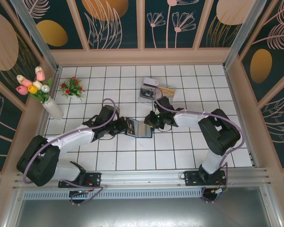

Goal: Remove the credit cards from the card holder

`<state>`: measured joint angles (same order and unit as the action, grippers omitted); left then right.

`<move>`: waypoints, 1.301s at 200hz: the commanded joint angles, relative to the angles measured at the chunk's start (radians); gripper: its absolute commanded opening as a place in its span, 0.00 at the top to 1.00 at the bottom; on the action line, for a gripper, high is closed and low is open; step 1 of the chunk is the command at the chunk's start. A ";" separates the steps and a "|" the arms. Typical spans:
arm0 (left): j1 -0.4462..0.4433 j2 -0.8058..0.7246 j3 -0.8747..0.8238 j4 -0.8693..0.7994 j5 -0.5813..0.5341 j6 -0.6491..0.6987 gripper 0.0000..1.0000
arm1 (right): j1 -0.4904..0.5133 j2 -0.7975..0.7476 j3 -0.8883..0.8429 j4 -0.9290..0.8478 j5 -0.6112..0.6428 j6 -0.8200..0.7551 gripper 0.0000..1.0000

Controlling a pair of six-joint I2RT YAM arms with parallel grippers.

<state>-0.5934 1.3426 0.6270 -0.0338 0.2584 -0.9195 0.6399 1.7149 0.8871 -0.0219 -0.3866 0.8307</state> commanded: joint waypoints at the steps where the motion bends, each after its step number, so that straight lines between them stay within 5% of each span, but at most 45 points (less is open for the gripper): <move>1: 0.009 -0.047 0.045 -0.068 -0.042 0.039 1.00 | -0.015 -0.100 -0.004 0.102 -0.023 -0.028 0.72; 85: 0.017 -0.130 0.149 0.072 0.043 0.010 1.00 | -0.087 -0.298 -0.181 0.567 -0.183 0.088 0.42; 145: 0.025 -0.148 0.143 0.359 0.127 -0.148 1.00 | -0.125 -0.269 -0.185 0.835 -0.281 0.356 0.38; 198: 0.027 -0.159 0.119 0.514 0.157 -0.254 1.00 | -0.124 -0.235 -0.157 1.020 -0.336 0.495 0.45; 260: 0.028 -0.172 0.106 0.525 0.159 -0.295 1.00 | -0.101 -0.239 -0.157 1.089 -0.331 0.553 0.75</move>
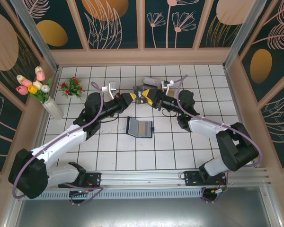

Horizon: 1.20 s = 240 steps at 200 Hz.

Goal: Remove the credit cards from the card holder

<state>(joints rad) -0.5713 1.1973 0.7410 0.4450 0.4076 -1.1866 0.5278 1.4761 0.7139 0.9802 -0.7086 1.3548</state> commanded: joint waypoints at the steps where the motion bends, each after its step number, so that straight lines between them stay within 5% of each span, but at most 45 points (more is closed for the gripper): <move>1: 0.005 -0.027 -0.008 0.045 0.010 -0.027 1.00 | 0.012 -0.001 0.016 0.086 -0.008 0.029 0.75; 27: 0.007 -0.027 -0.003 0.027 0.001 -0.025 1.00 | 0.014 0.000 0.030 0.061 -0.024 -0.002 0.99; 38: 0.007 -0.026 0.007 -0.008 -0.009 -0.022 1.00 | 0.014 -0.003 0.049 -0.004 -0.034 -0.046 1.00; 84: 0.007 -0.041 0.119 -0.380 -0.236 0.187 0.33 | -0.009 -0.045 0.086 -0.327 0.041 -0.337 1.00; 106: 0.012 -0.030 0.112 -0.443 -0.300 0.248 0.17 | -0.034 -0.050 0.135 -0.486 0.081 -0.522 1.00; 154: 0.103 -0.015 0.035 -0.488 -0.338 0.342 0.02 | -0.053 -0.016 0.250 -0.701 0.211 -0.952 1.00; 200: 0.208 -0.017 -0.052 -0.448 -0.274 0.345 0.02 | -0.096 0.094 0.391 -0.803 0.177 -1.289 1.00; 240: 0.238 0.005 -0.049 -0.448 -0.232 0.402 0.01 | -0.099 0.235 0.627 -1.071 0.079 -1.633 1.00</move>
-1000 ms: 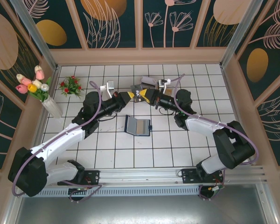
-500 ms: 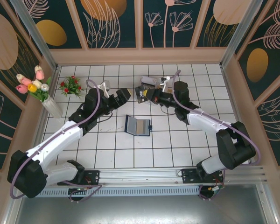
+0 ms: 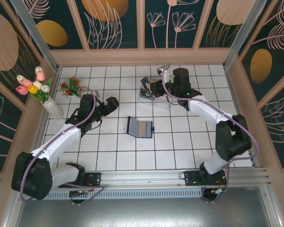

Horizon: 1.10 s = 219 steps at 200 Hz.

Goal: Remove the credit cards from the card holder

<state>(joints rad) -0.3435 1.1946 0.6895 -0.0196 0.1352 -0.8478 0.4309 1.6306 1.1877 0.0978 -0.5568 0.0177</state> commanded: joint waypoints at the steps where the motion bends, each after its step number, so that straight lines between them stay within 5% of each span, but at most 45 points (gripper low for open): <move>1: 0.010 0.008 0.003 0.015 0.042 0.064 0.01 | -0.002 0.084 0.161 -0.198 -0.073 -0.304 1.00; 32: 0.012 0.026 0.018 0.002 0.051 0.081 0.01 | 0.001 0.199 0.302 -0.309 0.011 -0.487 1.00; 83: 0.012 0.088 0.036 -0.017 0.070 0.091 0.02 | -0.005 0.345 0.454 -0.481 -0.016 -0.766 1.00; 219: 0.013 0.138 0.025 -0.042 0.103 0.114 0.01 | -0.005 0.472 0.525 -0.584 0.099 -0.918 1.00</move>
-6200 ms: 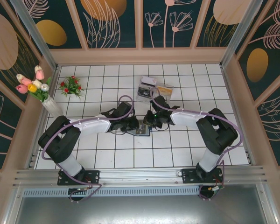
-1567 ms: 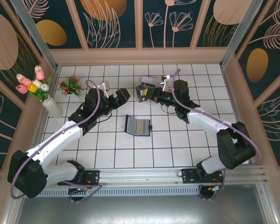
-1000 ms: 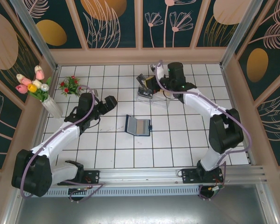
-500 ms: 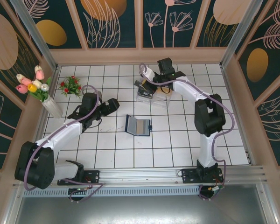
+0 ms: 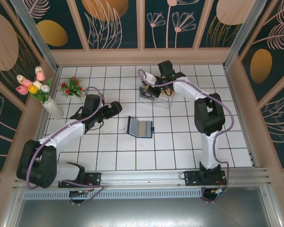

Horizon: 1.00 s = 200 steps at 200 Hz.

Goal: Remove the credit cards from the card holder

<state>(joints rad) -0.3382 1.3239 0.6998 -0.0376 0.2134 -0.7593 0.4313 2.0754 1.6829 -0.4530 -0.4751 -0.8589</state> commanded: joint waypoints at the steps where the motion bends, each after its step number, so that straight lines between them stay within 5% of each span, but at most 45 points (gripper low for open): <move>1: 0.008 0.009 0.014 -0.024 0.025 0.026 0.01 | -0.005 0.027 0.030 -0.033 0.017 -0.042 1.00; 70: 0.007 0.006 0.005 -0.030 0.017 0.025 0.01 | 0.004 0.048 0.027 -0.001 0.091 -0.045 1.00; 132: 0.008 -0.002 -0.003 -0.018 0.043 0.037 0.02 | 0.024 0.029 0.021 0.017 0.096 -0.017 0.81; 200: 0.008 -0.030 -0.024 -0.008 0.061 0.056 0.01 | 0.022 -0.071 -0.003 0.099 0.088 0.099 0.80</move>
<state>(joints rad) -0.3382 1.3258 0.6971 -0.0563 0.2432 -0.7361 0.4507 2.1025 1.6836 -0.4061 -0.3824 -0.8379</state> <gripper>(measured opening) 0.986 0.202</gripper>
